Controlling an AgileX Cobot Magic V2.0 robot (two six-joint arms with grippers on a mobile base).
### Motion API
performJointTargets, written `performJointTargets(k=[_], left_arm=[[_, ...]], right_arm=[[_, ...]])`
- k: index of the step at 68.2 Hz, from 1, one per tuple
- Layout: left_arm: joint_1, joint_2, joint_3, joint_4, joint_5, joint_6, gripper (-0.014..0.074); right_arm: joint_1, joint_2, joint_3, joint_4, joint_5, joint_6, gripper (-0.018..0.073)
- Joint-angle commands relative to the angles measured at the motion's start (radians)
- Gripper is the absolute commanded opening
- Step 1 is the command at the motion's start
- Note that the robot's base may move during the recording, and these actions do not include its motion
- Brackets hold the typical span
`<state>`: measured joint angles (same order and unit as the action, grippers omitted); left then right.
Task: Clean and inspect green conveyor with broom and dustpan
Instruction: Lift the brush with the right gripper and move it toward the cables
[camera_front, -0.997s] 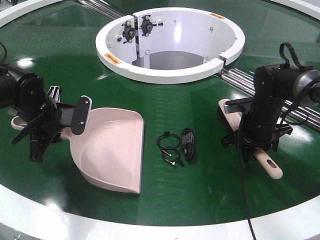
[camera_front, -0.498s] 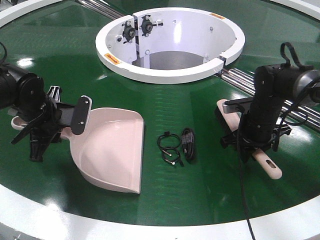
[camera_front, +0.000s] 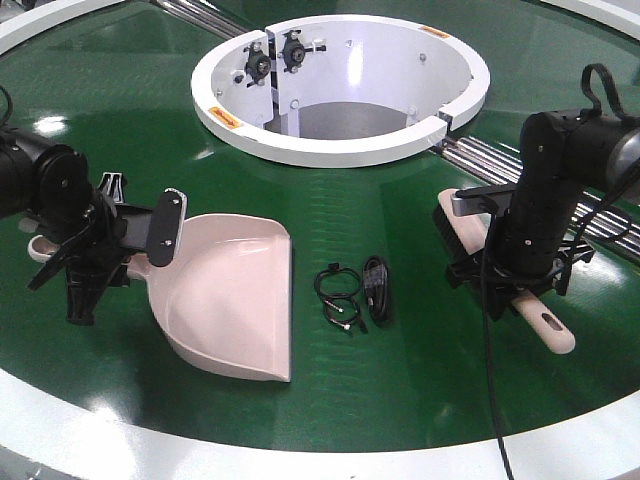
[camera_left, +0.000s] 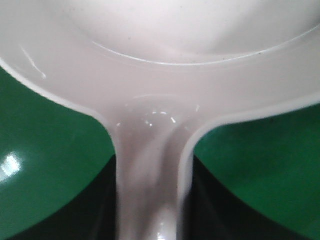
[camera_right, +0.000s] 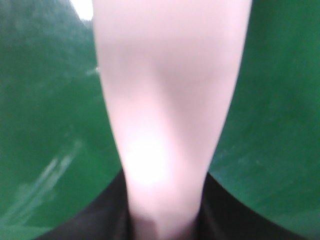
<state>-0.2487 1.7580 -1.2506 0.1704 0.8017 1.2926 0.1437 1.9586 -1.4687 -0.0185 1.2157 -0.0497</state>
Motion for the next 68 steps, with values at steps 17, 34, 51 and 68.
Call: performJointTargets(k=[17, 34, 51, 68], left_arm=[[-0.006, -0.004, -0.026, 0.018, 0.056, -0.017, -0.0006], [-0.006, 0.028, -0.027, 0.016, 0.049, -0.017, -0.0006], [-0.006, 0.028, -0.027, 0.023, 0.015, -0.017, -0.0006], [-0.006, 0.028, -0.027, 0.023, -0.006, -0.017, -0.0006]], right_arm=[[0.001, -0.063, -0.026, 0.028, 0.004, -0.012, -0.0004], [0.001, -0.070, -0.026, 0.031, 0.000, -0.031, -0.0004], [0.012, -0.070, -0.026, 0.057, 0.024, -0.045, -0.0004], [0.133, -0.070, -0.026, 0.019, 0.027, 0.011, -0.0004]])
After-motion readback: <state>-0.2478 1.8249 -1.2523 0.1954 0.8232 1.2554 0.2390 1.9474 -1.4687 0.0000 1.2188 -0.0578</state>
